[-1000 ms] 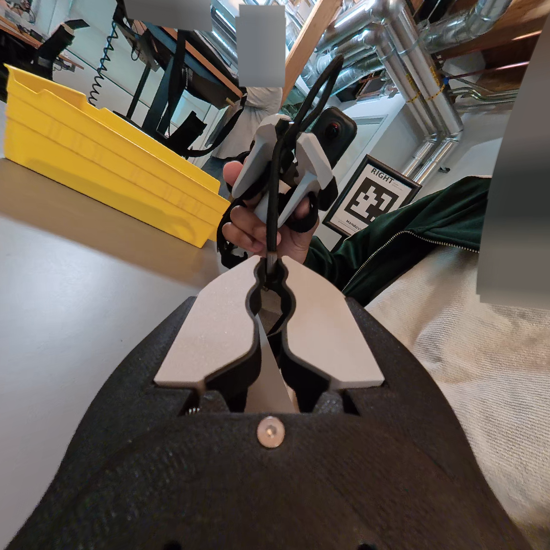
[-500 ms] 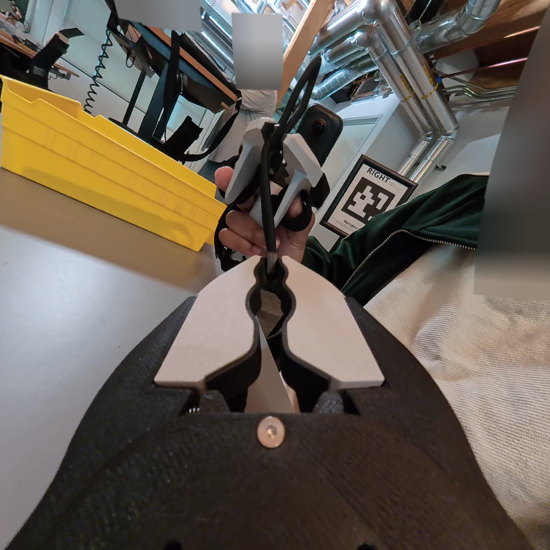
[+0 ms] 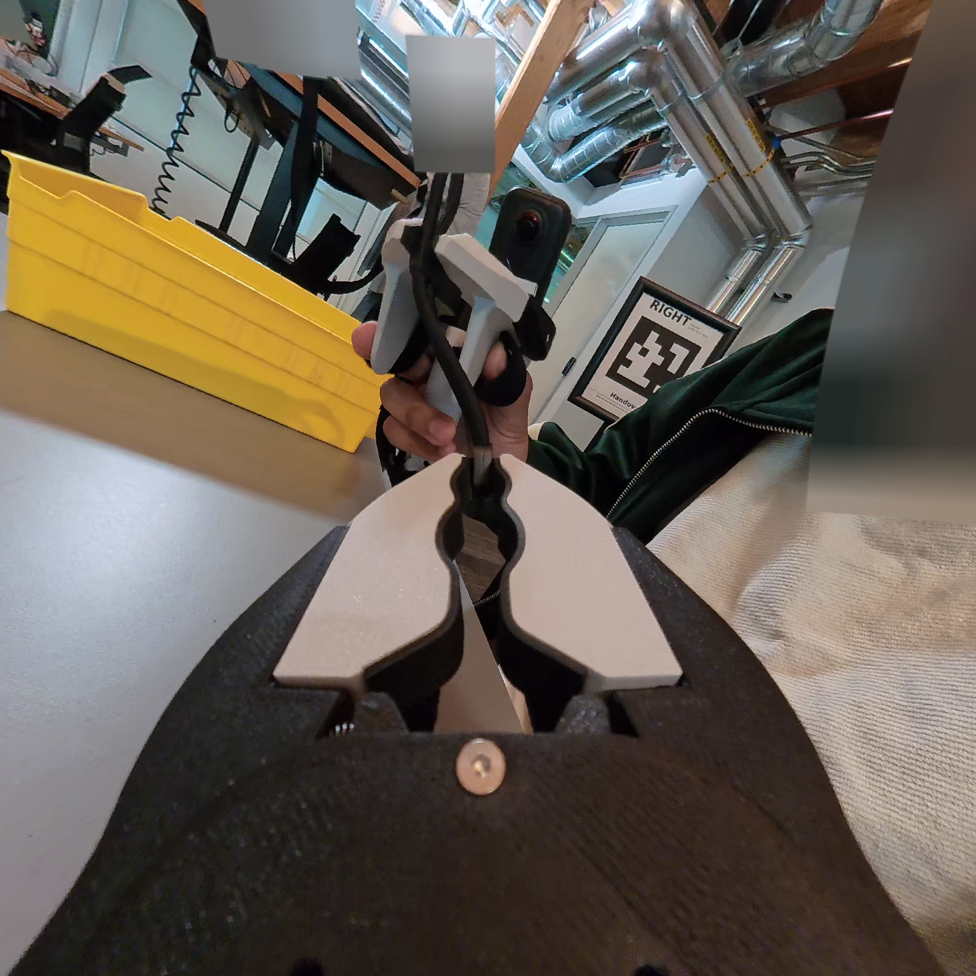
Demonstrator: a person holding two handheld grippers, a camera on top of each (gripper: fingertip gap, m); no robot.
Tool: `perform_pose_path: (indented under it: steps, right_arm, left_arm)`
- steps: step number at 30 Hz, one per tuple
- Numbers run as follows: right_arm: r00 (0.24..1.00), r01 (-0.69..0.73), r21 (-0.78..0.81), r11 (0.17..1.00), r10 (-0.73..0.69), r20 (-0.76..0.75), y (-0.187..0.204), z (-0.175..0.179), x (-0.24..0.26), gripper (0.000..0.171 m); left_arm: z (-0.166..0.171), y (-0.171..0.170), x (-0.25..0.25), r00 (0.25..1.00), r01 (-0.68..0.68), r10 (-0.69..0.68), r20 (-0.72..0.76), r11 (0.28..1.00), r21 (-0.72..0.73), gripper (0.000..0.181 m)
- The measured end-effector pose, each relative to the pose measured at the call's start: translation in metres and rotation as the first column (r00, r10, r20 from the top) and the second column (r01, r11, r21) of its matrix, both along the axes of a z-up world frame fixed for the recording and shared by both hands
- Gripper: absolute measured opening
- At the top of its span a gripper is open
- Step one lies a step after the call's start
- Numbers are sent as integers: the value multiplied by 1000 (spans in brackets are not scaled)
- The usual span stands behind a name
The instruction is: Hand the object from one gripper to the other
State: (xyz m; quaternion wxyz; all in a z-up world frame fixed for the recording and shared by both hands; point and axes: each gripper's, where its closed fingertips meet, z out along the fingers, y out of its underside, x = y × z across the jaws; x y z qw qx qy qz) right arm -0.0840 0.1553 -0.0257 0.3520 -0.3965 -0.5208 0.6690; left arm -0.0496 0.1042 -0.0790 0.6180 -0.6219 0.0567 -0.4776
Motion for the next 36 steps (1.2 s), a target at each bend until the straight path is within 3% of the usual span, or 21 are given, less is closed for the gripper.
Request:
perform_pose_path:
  steps: [14,17,20,23,28,33,36]
  right_arm:
    - [970,-242,-218,945,242,-29,-6,10,10,6]
    - [967,-255,-204,945,254,-31,-9,11,11,6]
    - [967,-253,-166,953,256,-5,-12,6,10,6]
    - [955,-279,-103,955,287,77,-24,-9,6,6]
    - [907,-350,-11,937,341,247,-50,-43,3,6]
    - [851,-438,32,898,403,336,-73,-63,7,6]
    - [834,-461,59,885,410,369,-78,-71,9,6]
  left_arm:
    - [-1,1,-2,1000,-2,2,22,1000,-6,6]
    - [-1,3,-10,999,-50,50,21,999,-10,10]
    - [1,6,-22,992,-119,120,48,993,-17,33]
    - [5,5,-34,980,-192,191,49,981,4,38]
    - [19,-1,-34,966,-247,252,-47,965,90,37]
    - [19,-2,-11,980,-152,161,-116,985,81,26]
    - [23,-1,-10,977,-168,178,-118,982,92,20]
